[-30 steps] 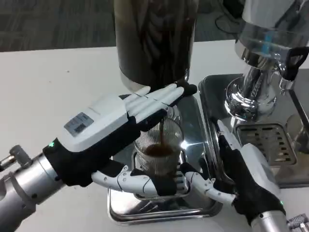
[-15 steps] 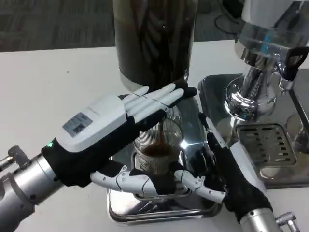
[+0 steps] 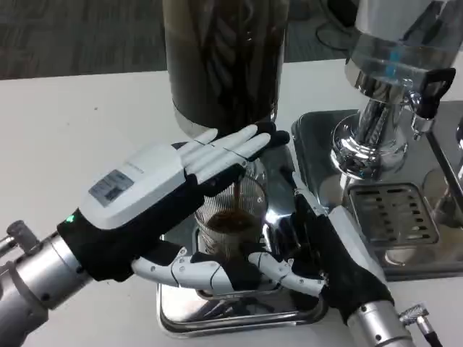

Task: Grasp the cup under the faucet to collect the drink, then remove the cup.

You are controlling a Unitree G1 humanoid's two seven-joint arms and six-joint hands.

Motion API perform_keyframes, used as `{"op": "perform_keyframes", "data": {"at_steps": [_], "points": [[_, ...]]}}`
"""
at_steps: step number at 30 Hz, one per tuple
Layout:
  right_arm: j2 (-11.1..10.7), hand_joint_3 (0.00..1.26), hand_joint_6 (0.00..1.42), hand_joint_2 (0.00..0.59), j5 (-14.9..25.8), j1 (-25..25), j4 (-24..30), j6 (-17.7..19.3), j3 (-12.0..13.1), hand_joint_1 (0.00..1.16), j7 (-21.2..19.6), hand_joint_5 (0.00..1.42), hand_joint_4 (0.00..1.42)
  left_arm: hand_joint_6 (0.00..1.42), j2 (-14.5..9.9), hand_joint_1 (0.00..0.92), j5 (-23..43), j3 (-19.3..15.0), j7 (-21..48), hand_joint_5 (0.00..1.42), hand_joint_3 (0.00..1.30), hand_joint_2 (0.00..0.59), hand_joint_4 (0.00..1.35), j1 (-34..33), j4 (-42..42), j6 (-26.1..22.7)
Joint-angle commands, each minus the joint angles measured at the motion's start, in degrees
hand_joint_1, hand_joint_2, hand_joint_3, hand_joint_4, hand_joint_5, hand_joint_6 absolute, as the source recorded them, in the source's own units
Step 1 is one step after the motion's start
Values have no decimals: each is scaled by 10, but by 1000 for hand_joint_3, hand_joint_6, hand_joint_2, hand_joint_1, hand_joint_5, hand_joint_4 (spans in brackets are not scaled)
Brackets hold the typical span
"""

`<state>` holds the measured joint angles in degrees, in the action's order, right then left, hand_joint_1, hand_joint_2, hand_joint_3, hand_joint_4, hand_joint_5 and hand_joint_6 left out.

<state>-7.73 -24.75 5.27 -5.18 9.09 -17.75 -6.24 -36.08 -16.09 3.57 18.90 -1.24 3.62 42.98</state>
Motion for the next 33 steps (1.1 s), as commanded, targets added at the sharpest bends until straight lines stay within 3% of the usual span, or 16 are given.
{"op": "perform_keyframes", "data": {"at_steps": [1,11,22,27,33], "points": [[3,0,109,216,10,-7,-15,5,-2,622,12,0,0,16,-9,0,-24,8,12,87,44,115,0,23,7,-8],[3,0,106,215,21,-3,-17,17,-3,617,22,0,0,0,-4,0,-18,-31,-28,64,12,127,0,44,10,-20],[1,0,106,214,34,5,-9,34,-6,613,40,0,0,3,25,0,22,-134,-91,48,9,142,0,87,0,-33],[2,0,101,188,47,-1,-18,45,-8,660,57,0,0,20,40,0,120,-153,-78,69,55,151,0,118,-62,16],[9,0,92,182,44,-2,-6,22,-9,684,65,0,0,24,56,0,129,-176,-88,93,93,156,0,157,-116,41]]}}
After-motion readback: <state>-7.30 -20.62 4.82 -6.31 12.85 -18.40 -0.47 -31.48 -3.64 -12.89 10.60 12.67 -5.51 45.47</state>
